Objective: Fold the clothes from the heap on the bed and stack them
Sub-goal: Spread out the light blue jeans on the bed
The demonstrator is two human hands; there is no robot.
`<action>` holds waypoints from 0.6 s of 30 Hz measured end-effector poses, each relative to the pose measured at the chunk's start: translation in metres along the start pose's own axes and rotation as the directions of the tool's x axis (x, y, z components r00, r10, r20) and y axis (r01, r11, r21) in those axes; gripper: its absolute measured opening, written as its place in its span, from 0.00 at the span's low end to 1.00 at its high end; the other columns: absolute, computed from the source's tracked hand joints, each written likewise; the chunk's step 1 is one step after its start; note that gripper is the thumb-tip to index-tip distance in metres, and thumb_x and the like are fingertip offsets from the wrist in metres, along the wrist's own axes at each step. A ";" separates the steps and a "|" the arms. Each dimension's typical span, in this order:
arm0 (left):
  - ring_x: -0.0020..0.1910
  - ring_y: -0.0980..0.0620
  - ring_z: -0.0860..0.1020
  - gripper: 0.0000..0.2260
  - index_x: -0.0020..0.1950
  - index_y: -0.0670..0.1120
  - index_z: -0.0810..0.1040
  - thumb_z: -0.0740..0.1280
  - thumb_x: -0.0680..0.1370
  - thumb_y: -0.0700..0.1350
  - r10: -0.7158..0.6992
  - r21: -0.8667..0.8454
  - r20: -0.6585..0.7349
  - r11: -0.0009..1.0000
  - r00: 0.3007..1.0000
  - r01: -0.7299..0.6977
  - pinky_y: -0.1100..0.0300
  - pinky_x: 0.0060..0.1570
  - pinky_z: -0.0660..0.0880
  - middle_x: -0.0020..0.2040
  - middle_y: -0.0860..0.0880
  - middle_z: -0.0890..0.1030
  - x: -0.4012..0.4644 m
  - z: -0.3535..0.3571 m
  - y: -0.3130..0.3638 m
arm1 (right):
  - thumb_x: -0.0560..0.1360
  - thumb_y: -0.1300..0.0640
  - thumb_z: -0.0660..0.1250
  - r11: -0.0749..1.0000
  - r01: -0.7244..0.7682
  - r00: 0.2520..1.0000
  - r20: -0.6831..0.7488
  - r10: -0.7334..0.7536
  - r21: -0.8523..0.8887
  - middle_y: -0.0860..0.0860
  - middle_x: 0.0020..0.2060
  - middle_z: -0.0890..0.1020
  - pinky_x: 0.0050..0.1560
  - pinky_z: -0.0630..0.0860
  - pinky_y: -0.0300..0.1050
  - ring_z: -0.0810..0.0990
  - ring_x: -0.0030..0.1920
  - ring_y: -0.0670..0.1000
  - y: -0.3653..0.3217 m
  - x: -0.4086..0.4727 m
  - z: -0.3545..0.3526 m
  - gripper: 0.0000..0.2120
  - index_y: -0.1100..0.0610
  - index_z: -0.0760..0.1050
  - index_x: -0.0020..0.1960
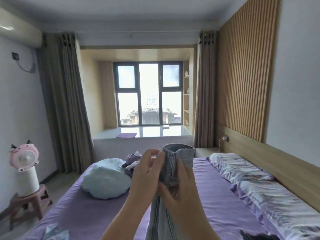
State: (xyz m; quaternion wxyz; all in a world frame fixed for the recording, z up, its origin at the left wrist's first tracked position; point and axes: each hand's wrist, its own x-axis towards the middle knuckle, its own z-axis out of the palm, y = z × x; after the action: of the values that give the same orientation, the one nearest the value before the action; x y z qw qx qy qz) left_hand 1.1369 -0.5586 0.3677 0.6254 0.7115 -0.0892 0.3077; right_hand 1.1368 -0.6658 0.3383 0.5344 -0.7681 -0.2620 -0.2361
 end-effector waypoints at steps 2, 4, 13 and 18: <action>0.41 0.61 0.82 0.18 0.48 0.64 0.75 0.70 0.64 0.70 -0.033 0.033 0.069 0.999 0.997 0.031 0.69 0.38 0.76 0.43 0.59 0.83 0.000 -0.002 -0.001 | 0.70 0.53 0.67 0.994 0.111 0.992 0.058 -0.112 0.008 0.44 0.64 0.64 0.64 0.69 0.40 0.66 0.65 0.38 -0.001 -0.004 0.005 0.37 0.47 0.54 0.74; 0.45 0.59 0.82 0.19 0.50 0.63 0.77 0.74 0.63 0.66 -0.061 0.057 0.052 0.997 0.997 0.058 0.66 0.42 0.78 0.45 0.59 0.84 0.006 -0.007 -0.001 | 0.68 0.56 0.66 0.979 0.189 0.972 0.128 -0.197 0.072 0.41 0.66 0.64 0.64 0.67 0.34 0.65 0.66 0.36 0.005 -0.004 0.003 0.34 0.45 0.58 0.71; 0.43 0.48 0.83 0.09 0.50 0.47 0.83 0.68 0.72 0.45 -0.142 -0.368 0.175 0.908 0.974 0.199 0.57 0.39 0.80 0.46 0.43 0.84 0.031 -0.033 0.012 | 0.64 0.49 0.75 0.829 -0.288 0.949 0.255 0.182 0.480 0.42 0.68 0.70 0.61 0.70 0.36 0.68 0.68 0.42 0.078 0.033 -0.036 0.48 0.39 0.49 0.73; 0.45 0.48 0.83 0.09 0.49 0.47 0.84 0.68 0.72 0.47 -0.140 -0.315 0.122 0.933 0.983 0.172 0.59 0.39 0.80 0.48 0.44 0.84 0.048 -0.049 0.021 | 0.59 0.44 0.78 0.851 -0.261 0.950 0.280 0.142 0.455 0.44 0.51 0.83 0.47 0.79 0.37 0.82 0.52 0.45 0.077 0.049 -0.031 0.29 0.42 0.75 0.58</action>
State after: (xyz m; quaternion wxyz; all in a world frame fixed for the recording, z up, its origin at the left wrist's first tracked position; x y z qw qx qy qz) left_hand 1.1485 -0.5041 0.4129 0.7511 0.6180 -0.1122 0.2032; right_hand 1.2218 -0.7099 0.3255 0.6972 -0.6546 -0.2920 -0.0119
